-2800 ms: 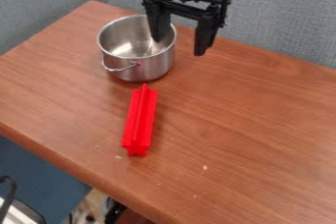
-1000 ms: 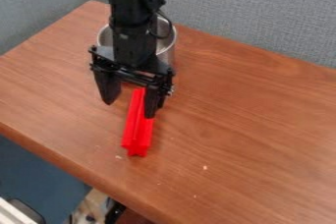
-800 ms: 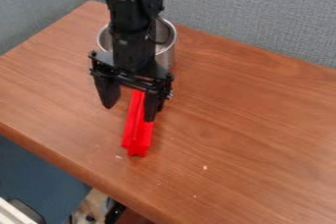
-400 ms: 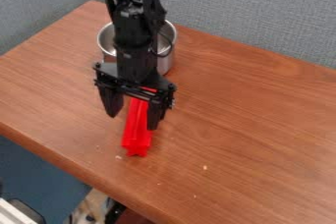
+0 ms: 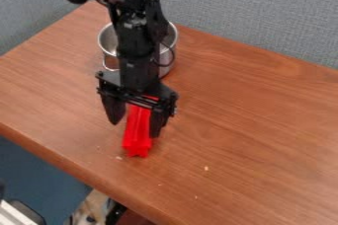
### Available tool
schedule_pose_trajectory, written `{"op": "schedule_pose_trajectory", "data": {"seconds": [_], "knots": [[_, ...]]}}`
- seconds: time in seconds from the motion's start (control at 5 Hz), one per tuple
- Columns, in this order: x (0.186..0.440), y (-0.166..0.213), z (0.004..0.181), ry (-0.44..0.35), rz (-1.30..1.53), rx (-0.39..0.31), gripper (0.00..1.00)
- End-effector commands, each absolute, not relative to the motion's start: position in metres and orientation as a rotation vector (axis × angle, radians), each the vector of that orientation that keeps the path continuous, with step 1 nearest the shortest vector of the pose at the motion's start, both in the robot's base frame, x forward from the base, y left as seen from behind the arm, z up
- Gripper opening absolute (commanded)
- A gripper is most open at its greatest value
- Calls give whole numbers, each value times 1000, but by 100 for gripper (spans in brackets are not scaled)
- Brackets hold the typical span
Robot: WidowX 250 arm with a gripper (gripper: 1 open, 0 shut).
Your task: Put the red object in the metal pot
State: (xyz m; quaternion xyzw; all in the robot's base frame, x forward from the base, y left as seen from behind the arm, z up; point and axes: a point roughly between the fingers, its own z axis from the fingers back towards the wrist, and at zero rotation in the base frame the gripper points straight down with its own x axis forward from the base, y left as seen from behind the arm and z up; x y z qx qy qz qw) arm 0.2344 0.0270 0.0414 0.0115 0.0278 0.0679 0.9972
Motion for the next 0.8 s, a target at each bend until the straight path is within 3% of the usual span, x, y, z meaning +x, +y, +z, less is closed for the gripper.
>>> {"op": "schedule_pose_trajectory", "data": {"seconds": [0.0,0.2,0.4,0.6], "knots": [[236,26,40,38,128,35,0],[234,24,41,38,126,38,0],[231,23,38,46,128,38,100],[228,21,37,55,130,39,100]]}}
